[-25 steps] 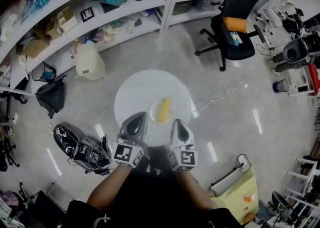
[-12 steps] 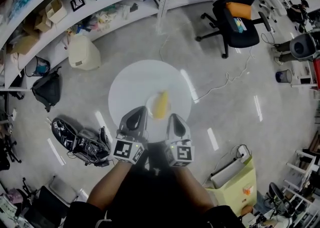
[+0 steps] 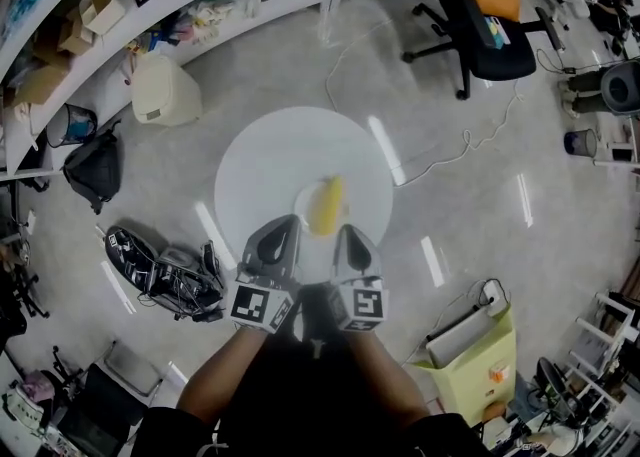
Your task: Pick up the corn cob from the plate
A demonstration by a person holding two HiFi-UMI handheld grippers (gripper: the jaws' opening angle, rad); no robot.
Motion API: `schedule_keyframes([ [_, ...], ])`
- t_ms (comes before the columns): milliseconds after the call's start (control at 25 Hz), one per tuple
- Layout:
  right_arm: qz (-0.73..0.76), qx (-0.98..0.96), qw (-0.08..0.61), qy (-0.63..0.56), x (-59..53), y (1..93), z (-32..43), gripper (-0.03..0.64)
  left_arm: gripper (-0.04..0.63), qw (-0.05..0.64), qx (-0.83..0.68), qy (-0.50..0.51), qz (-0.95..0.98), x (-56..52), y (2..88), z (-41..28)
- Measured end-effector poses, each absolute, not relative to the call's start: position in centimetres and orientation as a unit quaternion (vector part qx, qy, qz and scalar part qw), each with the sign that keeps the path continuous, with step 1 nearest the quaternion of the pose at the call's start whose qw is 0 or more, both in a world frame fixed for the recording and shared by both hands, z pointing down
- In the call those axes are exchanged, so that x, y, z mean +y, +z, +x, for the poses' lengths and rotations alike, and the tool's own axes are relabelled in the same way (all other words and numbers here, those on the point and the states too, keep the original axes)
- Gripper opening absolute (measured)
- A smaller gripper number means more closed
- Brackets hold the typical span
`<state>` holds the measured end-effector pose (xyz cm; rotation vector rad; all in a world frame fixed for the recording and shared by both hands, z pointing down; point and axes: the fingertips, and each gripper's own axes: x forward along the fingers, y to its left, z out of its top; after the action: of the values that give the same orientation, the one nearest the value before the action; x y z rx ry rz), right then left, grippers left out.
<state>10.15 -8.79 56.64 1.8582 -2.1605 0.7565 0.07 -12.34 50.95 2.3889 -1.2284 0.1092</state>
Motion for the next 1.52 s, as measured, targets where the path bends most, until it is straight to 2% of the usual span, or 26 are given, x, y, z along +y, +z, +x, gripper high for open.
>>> schedule_keyframes([
  [400, 0.622, -0.719, 0.115, 0.289, -9.0, 61.6, 10.1, 0.011, 0.002, 0.250, -0.444, 0.052, 0.859, -12.4, 54.5, 0.4],
  [960, 0.613, -0.696, 0.162, 0.337, -9.1, 68.9, 9.7, 0.206, 0.002, 0.278, -0.448, 0.069, 0.847, -12.3, 58.6, 0.4],
  [1520, 0.591, -0.687, 0.203, 0.372, -9.0, 74.2, 8.6, 0.278, 0.002, 0.297, -0.462, 0.078, 0.832, -12.2, 61.1, -0.5],
])
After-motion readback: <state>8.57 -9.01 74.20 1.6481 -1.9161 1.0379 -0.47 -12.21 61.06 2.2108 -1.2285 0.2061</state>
